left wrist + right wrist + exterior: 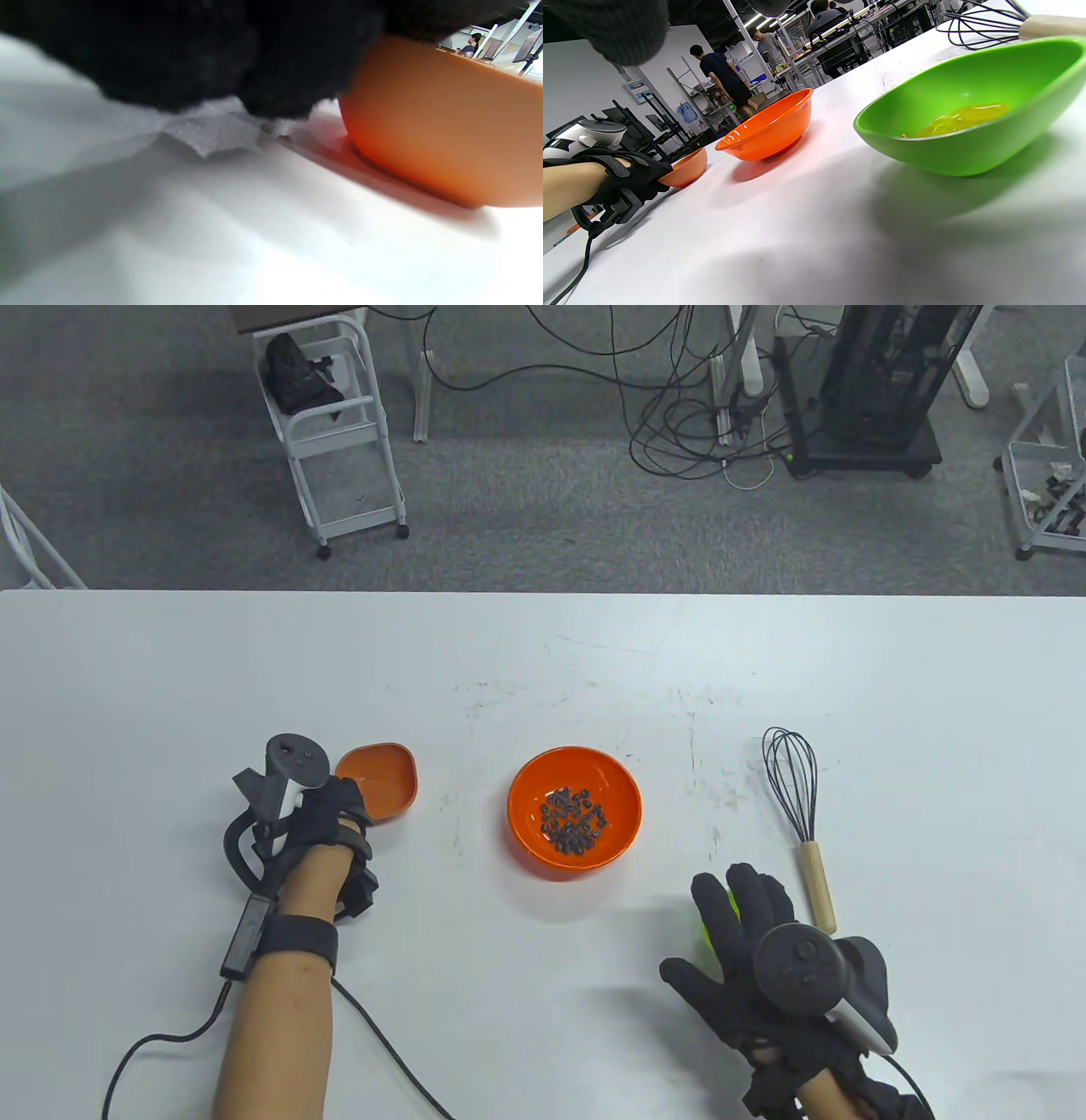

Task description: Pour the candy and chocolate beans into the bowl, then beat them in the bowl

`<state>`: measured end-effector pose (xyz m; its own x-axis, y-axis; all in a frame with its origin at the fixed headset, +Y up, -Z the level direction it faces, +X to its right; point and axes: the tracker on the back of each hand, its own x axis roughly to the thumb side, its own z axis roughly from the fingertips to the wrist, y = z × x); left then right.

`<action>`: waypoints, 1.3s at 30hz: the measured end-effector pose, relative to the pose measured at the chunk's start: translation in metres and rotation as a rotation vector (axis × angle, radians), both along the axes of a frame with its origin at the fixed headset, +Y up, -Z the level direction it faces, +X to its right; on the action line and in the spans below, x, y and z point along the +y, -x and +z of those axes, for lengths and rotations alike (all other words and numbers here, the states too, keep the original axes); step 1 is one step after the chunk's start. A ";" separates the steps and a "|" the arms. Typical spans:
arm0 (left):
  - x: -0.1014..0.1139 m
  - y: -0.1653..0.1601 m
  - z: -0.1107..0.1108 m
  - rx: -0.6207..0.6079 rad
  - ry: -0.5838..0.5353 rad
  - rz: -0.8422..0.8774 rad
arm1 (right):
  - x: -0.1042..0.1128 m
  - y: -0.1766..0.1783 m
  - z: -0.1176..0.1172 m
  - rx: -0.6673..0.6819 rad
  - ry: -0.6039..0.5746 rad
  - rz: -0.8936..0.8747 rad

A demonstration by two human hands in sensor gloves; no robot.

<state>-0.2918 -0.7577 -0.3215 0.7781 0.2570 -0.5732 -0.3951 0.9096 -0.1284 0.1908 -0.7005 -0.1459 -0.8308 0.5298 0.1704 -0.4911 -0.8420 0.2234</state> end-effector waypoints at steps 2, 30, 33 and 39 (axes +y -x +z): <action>0.002 0.000 0.000 0.005 0.000 -0.004 | 0.000 0.000 0.000 -0.001 0.001 0.002; 0.102 -0.129 0.136 -0.590 -0.279 0.130 | -0.007 -0.002 -0.002 -0.026 0.016 0.017; 0.095 -0.143 0.158 -0.680 -0.261 0.099 | -0.008 0.000 -0.002 -0.024 0.018 0.025; 0.063 -0.158 0.186 -0.791 -0.294 0.060 | -0.010 0.004 -0.001 -0.016 0.023 0.044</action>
<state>-0.1334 -0.6948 -0.1351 0.9021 0.3643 0.2313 -0.3372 0.9296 -0.1490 0.1873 -0.7109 -0.1467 -0.8561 0.4960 0.1452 -0.4569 -0.8577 0.2359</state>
